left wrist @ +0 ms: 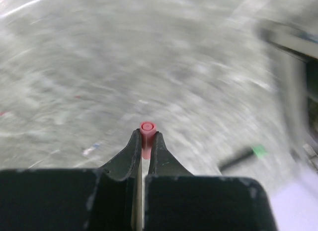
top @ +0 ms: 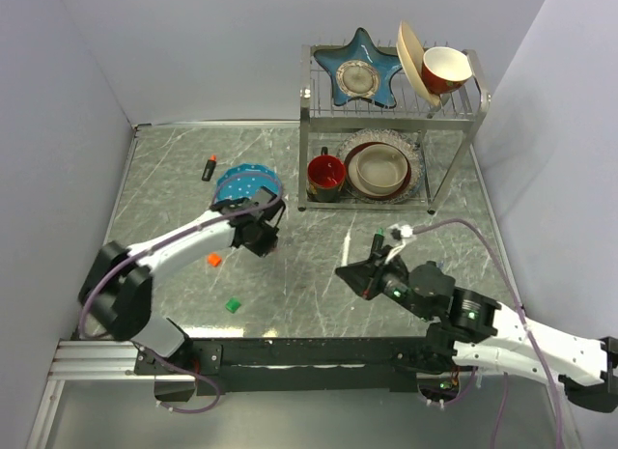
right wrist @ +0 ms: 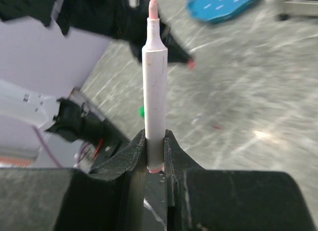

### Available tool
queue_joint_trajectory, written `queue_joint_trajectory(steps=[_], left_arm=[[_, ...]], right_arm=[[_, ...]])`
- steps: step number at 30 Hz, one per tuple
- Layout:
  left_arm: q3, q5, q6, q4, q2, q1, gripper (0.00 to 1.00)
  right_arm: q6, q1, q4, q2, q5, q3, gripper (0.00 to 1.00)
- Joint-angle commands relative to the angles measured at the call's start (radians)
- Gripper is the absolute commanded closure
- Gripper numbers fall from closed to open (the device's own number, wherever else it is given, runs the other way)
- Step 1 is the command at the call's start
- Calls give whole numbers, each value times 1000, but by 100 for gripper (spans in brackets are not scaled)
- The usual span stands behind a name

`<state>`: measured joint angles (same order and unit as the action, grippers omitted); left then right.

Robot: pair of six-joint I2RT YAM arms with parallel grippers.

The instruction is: Insert the pens into the pen caps

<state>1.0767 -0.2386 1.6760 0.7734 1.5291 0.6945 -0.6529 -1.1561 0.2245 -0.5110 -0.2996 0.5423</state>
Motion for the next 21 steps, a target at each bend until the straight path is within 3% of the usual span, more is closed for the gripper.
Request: queue_joint_trajectory(steps=[1, 10, 21], left_arm=[[-37, -71, -225, -126, -221, 0, 99], [-142, -117, -476, -278, -644, 0, 99], [-213, -2, -579, -304, -802, 0, 99]], right_arm=[[15, -4, -264, -134, 155, -21, 100], [35, -5, -499, -446, 399, 56, 100], [27, -8, -573, -681, 494, 189, 100]])
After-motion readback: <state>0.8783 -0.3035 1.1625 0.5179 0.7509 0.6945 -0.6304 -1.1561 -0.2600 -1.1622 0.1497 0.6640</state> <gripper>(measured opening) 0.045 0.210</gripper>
